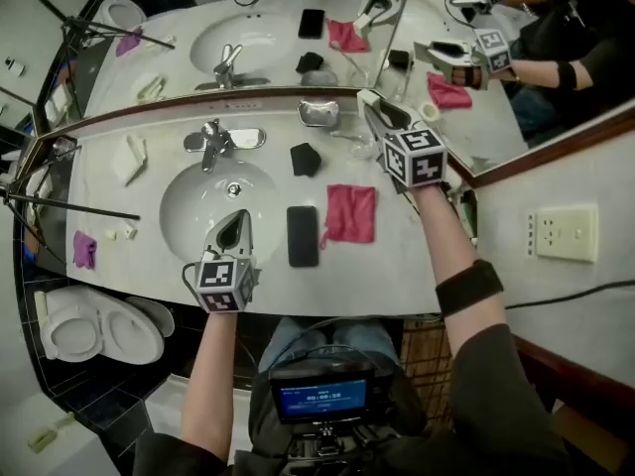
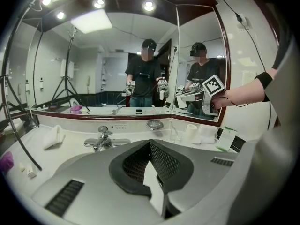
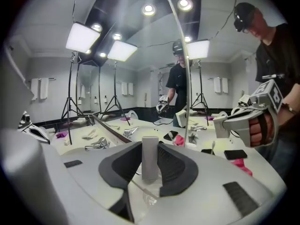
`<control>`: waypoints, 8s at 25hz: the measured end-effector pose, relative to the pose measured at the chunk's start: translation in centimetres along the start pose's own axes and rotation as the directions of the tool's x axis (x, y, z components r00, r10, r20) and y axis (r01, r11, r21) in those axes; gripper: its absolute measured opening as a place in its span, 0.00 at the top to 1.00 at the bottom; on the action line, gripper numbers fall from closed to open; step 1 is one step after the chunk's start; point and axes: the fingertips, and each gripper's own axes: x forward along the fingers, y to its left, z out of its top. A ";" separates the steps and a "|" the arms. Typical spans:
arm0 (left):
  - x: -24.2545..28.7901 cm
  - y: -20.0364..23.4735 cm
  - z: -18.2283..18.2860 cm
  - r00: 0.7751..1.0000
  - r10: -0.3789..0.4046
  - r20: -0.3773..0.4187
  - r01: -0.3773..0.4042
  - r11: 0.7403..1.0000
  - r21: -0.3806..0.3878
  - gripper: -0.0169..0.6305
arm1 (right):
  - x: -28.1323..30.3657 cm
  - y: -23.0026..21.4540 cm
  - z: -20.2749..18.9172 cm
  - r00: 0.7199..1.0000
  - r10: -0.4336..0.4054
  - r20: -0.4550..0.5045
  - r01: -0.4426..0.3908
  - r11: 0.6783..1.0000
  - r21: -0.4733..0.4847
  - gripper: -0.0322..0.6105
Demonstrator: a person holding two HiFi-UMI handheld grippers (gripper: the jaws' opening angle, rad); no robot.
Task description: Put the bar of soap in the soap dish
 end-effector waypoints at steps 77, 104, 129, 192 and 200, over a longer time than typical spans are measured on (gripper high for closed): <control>-3.5 -3.0 4.1 0.995 -0.092 0.049 0.088 0.993 0.074 0.97 | -26.3 0.8 -16.9 0.937 -0.312 -0.156 0.349 0.855 0.383 0.92; 4.6 -18.3 -1.7 0.782 -0.542 -0.308 0.623 0.707 0.335 0.42 | -27.9 1.7 -23.8 0.880 -0.347 -0.325 0.456 0.810 0.368 0.92; 15.2 -34.4 -19.7 0.478 -0.473 -0.740 0.874 0.338 0.349 0.26 | -29.5 0.6 -34.5 0.753 -0.354 -0.554 0.624 0.653 0.430 0.92; 18.2 -1.8 3.3 0.958 -0.269 -0.100 0.287 0.907 0.308 0.48 | -3.0 23.7 -18.8 0.869 0.227 -0.439 -0.106 0.953 0.284 0.92; 24.2 -1.6 5.4 0.947 -0.305 -0.101 0.321 0.884 0.339 0.48 | 1.0 24.8 -18.2 0.868 0.247 -0.431 -0.138 0.953 0.268 0.92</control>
